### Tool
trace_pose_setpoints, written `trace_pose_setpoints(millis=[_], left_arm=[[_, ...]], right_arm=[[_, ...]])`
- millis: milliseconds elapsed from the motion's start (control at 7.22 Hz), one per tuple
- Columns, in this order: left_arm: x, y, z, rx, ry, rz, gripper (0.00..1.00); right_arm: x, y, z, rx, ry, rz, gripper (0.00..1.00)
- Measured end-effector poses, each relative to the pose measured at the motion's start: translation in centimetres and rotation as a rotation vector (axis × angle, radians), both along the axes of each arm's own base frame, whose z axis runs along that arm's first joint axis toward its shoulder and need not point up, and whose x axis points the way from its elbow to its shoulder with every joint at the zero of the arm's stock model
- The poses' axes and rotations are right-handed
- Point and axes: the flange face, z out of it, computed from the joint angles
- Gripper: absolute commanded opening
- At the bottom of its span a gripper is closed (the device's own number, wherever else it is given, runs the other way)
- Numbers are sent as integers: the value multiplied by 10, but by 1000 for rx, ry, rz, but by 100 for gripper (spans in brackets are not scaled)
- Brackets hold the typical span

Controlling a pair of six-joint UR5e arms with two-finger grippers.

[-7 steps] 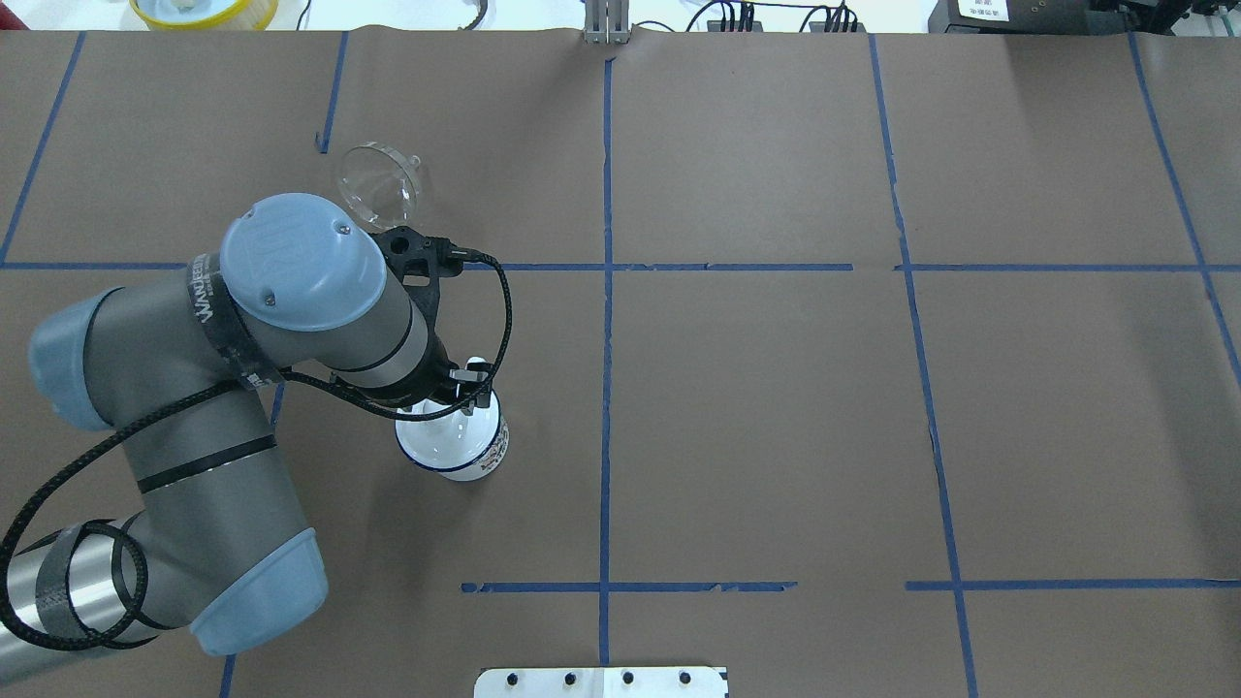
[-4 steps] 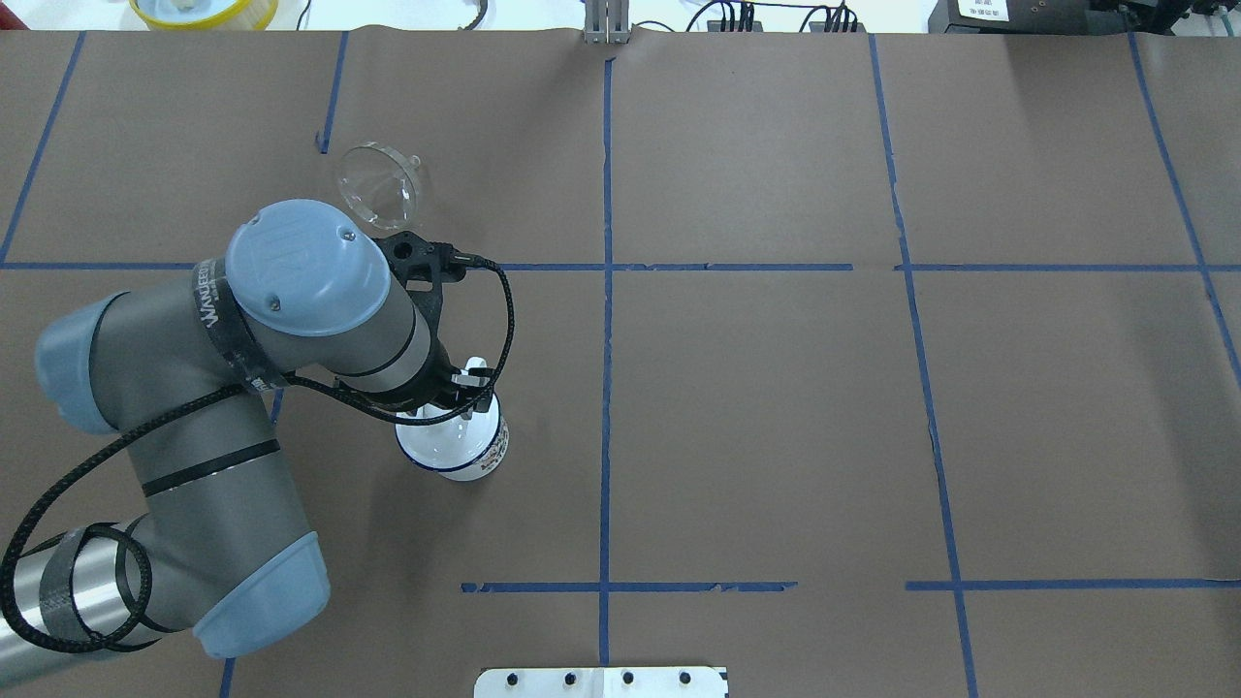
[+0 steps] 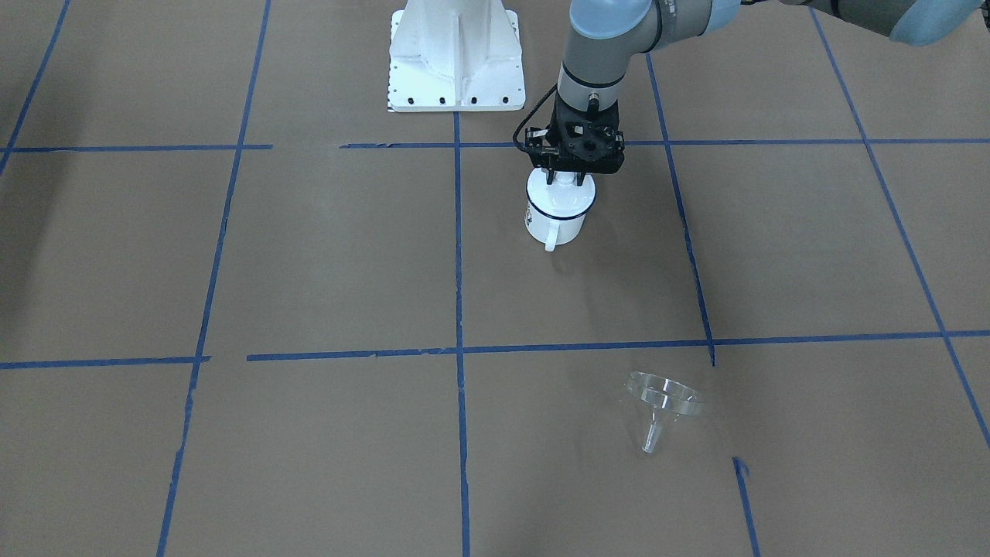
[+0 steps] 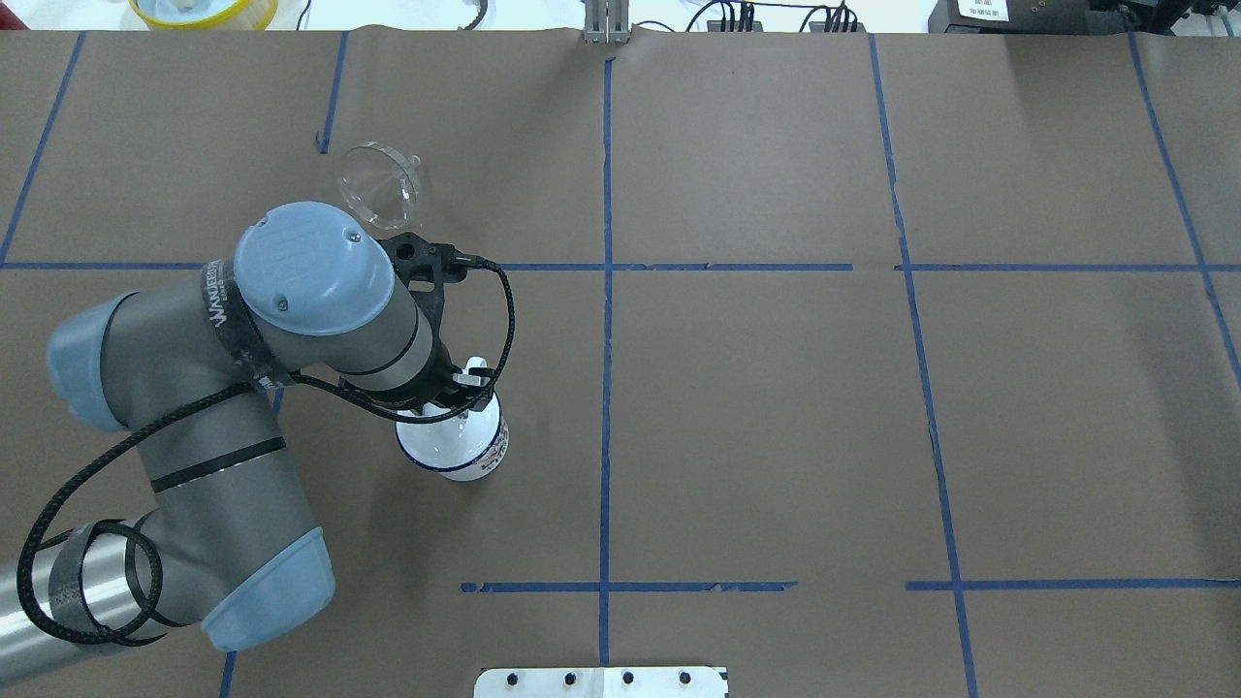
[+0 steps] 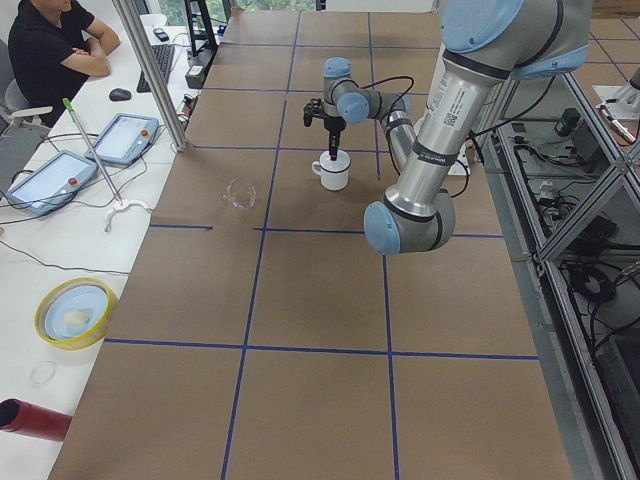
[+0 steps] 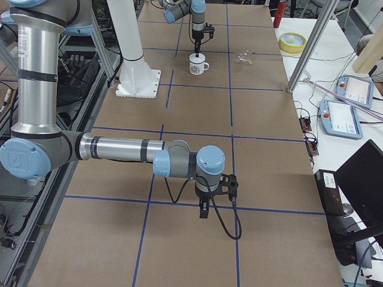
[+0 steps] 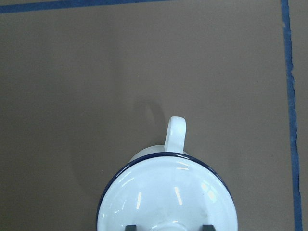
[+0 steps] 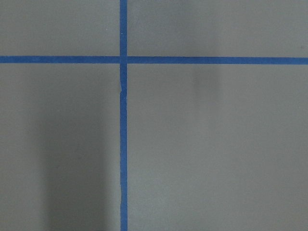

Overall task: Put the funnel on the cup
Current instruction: 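Grasp the lid knob with the left gripper and lift it off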

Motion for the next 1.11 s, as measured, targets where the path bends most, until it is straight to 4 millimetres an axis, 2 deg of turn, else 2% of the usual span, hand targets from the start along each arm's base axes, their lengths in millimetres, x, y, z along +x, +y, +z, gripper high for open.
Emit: trace_pose_setpoints(millis=[138,277,554,831,969,1108], left_arm=[[-2,1,-2,2,5,0,6],[-6,2,-6,8,14,-2,0],[-28,3,-21,22,38,-18,0],[-68,-6,-31,37,36,-57,0],[-79,-10,-19,55,26,-57,0],[-84,-11,10,73,32,-55,0]], right_arm=[[0,0,0,0,0,0,100],[0,0,0,0,0,0,100],[0,0,0,0,0,0,100],[0,0,0,0,0,0,100],[0,0,0,0,0,0,100],[0,0,0,0,0,0,100]])
